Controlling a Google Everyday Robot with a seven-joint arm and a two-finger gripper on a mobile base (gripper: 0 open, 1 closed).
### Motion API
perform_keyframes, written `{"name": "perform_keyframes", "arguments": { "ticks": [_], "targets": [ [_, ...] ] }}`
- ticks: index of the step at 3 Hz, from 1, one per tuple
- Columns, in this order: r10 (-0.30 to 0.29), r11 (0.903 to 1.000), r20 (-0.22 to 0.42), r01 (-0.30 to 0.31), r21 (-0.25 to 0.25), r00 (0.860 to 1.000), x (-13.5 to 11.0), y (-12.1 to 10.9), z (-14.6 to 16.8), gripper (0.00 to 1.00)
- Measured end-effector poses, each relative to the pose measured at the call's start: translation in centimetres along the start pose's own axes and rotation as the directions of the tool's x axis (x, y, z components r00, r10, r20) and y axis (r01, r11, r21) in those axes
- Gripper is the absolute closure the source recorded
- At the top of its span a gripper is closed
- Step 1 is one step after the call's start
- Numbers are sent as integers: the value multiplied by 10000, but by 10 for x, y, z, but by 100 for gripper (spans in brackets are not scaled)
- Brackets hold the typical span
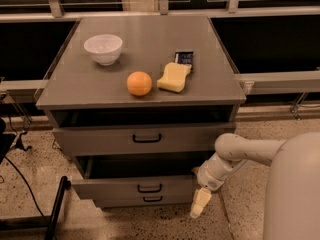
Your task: Open middle drawer
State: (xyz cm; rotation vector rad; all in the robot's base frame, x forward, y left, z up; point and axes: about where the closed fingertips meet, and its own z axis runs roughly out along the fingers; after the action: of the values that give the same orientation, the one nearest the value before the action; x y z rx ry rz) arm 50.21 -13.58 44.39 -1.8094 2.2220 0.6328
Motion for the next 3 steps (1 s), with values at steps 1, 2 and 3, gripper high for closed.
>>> {"name": "perform_keyframes", "arguments": {
  "ticks": [1, 2, 3],
  "targets": [
    [150, 9992, -280, -160, -378, 9995, 4, 12, -8, 0],
    [231, 9977, -438, -258, -628, 9988, 6, 19, -11, 0],
    [428, 9906, -605, -502, -1271, 9973, 8, 34, -15, 0]
  ]
}}
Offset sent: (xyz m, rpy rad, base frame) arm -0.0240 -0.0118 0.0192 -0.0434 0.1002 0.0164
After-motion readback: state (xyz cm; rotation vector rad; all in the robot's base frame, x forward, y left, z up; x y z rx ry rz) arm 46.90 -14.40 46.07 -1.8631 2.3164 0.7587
